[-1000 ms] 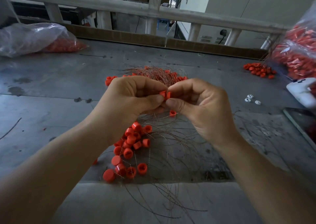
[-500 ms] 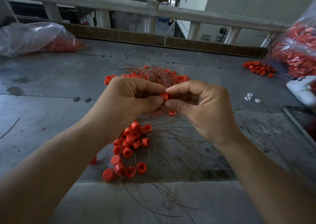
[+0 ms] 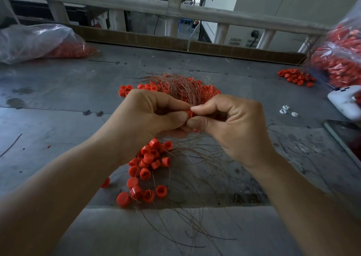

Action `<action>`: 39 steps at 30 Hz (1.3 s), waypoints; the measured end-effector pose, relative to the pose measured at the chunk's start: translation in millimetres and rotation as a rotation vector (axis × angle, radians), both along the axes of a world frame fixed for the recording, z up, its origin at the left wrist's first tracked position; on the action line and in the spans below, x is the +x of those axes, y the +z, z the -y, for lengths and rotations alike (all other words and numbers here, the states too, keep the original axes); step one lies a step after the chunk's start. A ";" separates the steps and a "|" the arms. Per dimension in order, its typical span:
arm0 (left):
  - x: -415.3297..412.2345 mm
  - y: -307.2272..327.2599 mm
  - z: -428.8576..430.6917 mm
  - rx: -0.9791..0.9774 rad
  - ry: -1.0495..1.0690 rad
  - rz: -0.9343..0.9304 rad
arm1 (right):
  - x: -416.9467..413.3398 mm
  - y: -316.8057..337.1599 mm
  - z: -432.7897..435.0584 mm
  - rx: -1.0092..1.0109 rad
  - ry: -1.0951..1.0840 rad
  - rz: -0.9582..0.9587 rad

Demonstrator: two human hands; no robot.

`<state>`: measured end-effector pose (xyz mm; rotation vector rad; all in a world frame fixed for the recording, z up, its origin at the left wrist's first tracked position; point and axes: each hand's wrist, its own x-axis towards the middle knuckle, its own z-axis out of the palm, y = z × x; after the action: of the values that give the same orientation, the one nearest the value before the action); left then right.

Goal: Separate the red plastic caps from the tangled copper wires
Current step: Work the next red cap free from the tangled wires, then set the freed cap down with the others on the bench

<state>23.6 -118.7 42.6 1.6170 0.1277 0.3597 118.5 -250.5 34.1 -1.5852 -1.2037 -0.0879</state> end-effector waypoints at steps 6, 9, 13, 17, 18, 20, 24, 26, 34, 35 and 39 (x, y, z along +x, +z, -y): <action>-0.2 -0.4 -2.4 -0.092 -0.050 -0.013 | 1.7 2.6 0.3 0.015 0.037 -0.024; -1.0 1.3 -1.6 -0.101 -0.095 -0.013 | 2.6 2.9 0.1 0.015 0.082 -0.089; -3.3 4.2 -6.0 -0.159 -0.193 -0.039 | 3.6 4.9 1.3 -0.033 0.183 -0.170; -4.8 4.0 -8.7 -0.168 -0.255 -0.067 | 5.0 9.0 2.9 -0.195 0.205 -0.008; -4.6 3.8 -8.5 -0.174 -0.260 -0.071 | 4.9 9.8 3.1 -0.218 0.210 0.018; -4.4 3.8 -6.4 -0.194 -0.264 -0.061 | 4.2 10.3 3.0 -0.232 0.209 0.034; -5.7 5.4 2.6 -0.020 -0.202 -0.001 | 1.8 8.4 2.6 -0.254 0.165 0.028; -5.9 5.3 6.8 0.101 -0.154 0.026 | 0.2 7.6 2.4 -0.264 0.147 0.037; -7.6 2.3 9.4 0.105 -0.163 0.062 | -6.4 6.4 0.9 -0.230 0.155 0.005; -7.4 2.9 9.9 0.099 -0.164 0.064 | -6.4 6.9 1.0 -0.224 0.160 -0.022; -7.0 5.8 8.6 0.032 -0.161 0.028 | -4.8 6.8 1.2 -0.206 0.175 -0.137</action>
<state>16.6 -127.3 48.5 1.6406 -0.0298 0.2615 113.7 -251.8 40.9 -1.6254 -1.2691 0.2616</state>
